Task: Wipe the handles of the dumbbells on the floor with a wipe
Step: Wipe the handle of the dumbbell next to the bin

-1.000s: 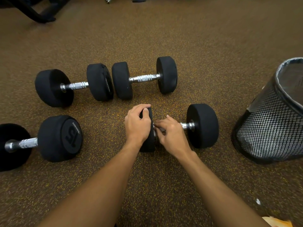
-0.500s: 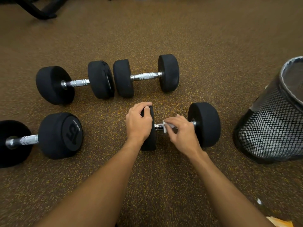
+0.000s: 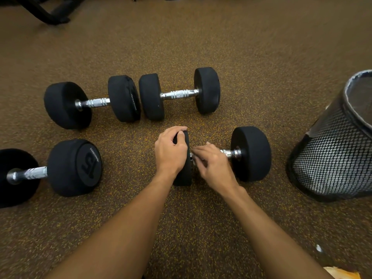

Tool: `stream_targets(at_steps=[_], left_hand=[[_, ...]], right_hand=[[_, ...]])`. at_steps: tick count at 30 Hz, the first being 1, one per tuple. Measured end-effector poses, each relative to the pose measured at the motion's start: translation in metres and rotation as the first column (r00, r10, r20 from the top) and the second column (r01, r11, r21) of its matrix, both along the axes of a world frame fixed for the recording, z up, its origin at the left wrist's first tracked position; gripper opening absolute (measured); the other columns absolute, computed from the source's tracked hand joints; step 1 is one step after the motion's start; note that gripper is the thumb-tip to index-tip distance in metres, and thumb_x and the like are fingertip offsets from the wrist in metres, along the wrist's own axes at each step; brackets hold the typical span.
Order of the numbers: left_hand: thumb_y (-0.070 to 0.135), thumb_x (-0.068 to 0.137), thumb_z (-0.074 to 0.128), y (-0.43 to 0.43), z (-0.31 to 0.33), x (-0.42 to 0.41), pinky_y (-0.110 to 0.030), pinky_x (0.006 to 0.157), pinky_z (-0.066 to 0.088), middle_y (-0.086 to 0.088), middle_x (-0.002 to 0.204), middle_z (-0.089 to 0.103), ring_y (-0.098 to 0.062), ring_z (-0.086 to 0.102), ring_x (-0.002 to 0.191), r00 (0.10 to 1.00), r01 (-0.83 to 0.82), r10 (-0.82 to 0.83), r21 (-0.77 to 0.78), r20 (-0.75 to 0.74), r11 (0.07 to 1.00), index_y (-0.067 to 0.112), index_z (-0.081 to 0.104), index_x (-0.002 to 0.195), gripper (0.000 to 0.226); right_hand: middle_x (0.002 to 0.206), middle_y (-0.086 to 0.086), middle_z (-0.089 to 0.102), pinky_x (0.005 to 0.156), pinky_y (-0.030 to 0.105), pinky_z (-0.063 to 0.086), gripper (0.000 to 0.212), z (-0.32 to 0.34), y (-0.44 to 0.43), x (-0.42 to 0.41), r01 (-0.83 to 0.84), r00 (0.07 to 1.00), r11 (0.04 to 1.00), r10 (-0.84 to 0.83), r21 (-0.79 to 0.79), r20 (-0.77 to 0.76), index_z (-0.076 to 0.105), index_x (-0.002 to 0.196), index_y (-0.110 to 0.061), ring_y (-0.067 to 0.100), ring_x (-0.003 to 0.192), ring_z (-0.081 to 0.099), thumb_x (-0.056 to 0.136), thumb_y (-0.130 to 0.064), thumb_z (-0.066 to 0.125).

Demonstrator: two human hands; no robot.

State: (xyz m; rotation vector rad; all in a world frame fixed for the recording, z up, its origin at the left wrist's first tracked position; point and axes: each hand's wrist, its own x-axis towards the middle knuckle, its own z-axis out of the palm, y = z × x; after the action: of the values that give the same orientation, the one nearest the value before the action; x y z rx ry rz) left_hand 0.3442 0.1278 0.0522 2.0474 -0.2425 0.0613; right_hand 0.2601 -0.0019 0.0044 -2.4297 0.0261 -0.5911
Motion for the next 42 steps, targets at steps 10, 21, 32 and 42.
stream_targets(at_steps=[10,21,32,42], left_hand=[[0.021,0.105,0.052,0.000,-0.002,0.000,-0.034,0.112,0.042,0.017,0.121,0.071,-0.007,0.060,0.120,0.999,0.006,-0.006,0.013,0.031,1.000,0.030,0.078,0.113,0.029],[0.021,0.106,0.053,0.001,0.001,-0.002,-0.026,0.110,0.039,0.019,0.121,0.068,-0.001,0.056,0.120,1.000,-0.004,0.004,0.025,0.018,1.000,0.029,0.078,0.116,0.028],[0.021,0.106,0.052,0.001,0.004,-0.003,-0.025,0.108,0.036,0.018,0.124,0.068,0.002,0.052,0.119,1.000,-0.003,0.003,0.039,-0.001,0.999,0.029,0.077,0.118,0.029],[0.021,0.105,0.052,0.002,0.001,-0.004,-0.037,0.114,0.042,0.017,0.123,0.069,-0.004,0.055,0.122,1.000,-0.001,0.001,0.014,0.012,1.000,0.029,0.078,0.117,0.029]], right_hand=[[0.103,0.000,0.077,0.092,0.035,0.052,0.020,0.014,-0.009,0.009,0.050,0.988,0.999,-0.052,-0.017,-0.148,0.079,0.111,-0.014,0.015,0.098,0.062,0.103,-0.021,0.063],[0.114,0.001,0.074,0.096,0.040,0.054,0.024,0.032,-0.005,0.019,0.031,0.922,0.999,-0.036,-0.017,-0.386,0.076,0.121,-0.018,0.019,0.108,0.063,0.103,-0.026,0.061],[0.099,0.003,0.076,0.087,0.043,0.061,0.024,0.032,-0.001,0.029,0.113,0.886,0.993,-0.083,0.039,-0.456,0.079,0.110,-0.022,0.022,0.092,0.070,0.104,-0.032,0.059],[0.106,-0.004,0.077,0.082,0.024,0.059,0.023,0.027,-0.012,0.017,0.155,0.911,0.979,-0.089,0.134,-0.403,0.078,0.119,-0.021,0.008,0.094,0.070,0.104,-0.026,0.061]])
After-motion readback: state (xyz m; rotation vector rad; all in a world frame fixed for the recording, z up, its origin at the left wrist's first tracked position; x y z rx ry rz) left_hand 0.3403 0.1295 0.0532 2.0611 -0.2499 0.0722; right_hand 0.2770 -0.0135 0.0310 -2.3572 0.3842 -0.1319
